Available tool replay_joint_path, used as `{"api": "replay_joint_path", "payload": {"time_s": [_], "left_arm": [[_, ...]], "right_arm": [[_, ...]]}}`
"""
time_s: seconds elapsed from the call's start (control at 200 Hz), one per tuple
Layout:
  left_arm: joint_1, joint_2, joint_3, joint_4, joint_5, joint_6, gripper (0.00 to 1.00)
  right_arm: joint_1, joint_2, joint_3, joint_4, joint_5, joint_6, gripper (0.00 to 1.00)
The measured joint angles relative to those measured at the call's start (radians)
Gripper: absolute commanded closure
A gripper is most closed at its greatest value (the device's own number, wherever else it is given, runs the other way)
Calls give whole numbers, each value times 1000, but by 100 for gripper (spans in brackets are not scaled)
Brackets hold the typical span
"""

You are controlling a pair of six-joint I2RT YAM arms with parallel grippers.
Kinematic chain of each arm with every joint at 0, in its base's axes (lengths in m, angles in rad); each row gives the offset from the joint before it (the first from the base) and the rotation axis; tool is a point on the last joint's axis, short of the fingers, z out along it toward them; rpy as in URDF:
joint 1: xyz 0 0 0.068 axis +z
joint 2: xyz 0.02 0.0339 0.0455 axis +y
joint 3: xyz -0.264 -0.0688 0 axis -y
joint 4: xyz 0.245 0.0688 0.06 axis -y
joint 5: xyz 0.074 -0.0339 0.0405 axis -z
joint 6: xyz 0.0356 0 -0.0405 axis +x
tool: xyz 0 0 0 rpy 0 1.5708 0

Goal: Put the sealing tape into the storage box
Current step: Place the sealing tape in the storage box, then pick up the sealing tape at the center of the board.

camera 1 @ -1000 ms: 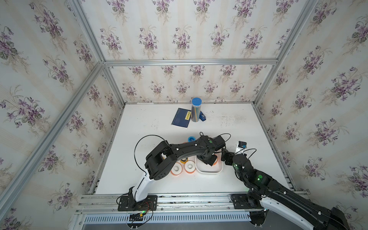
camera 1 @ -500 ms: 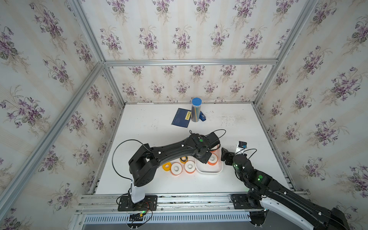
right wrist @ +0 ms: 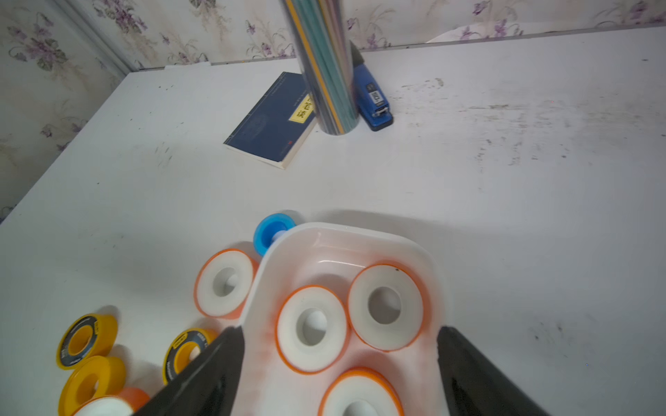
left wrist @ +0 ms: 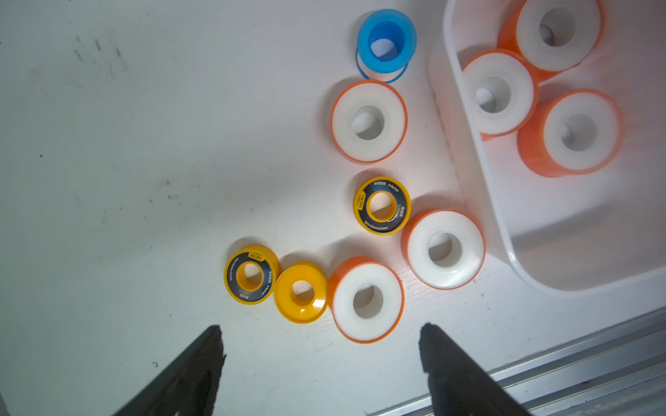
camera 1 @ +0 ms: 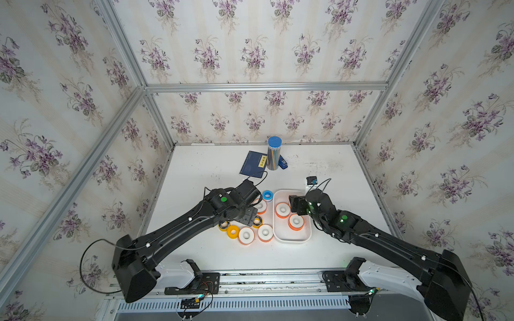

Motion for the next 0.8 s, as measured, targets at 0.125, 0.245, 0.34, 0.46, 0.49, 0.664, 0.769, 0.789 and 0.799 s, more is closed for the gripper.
{"api": "replay_joint_path", "payload": {"time_s": [0.125,0.245,0.34,0.46,0.49,0.664,0.769,0.789,0.799], "left_arm": [[68,-127,-79,-19,-28,-9,3],[85,-222,-129,-27,-69,-31,0],[89,-277,-137,-25,-106,-51,0],[90,-331,-153,-27,-128,-61,0],[90,-341,-155,-27,-128,-63,0],[91,-358,-133,-38,-115,-52,0],[91,-367,-120,-47,-118,-41,0],[91,-371,-122,-49,-119,-38,0],[91,-373,-123,-49,-120,-37,0]], "right_arm": [[11,206,217,-76,-107,-37,12],[28,375,399,-164,-190,-54,13],[51,486,520,-232,-225,-55,13],[72,617,646,-298,-269,-54,15],[75,647,672,-319,-275,-53,15],[90,801,818,-433,-275,-37,16],[97,872,882,-473,-270,-30,15],[97,885,891,-482,-270,-27,15],[97,889,894,-486,-271,-27,15]]}}
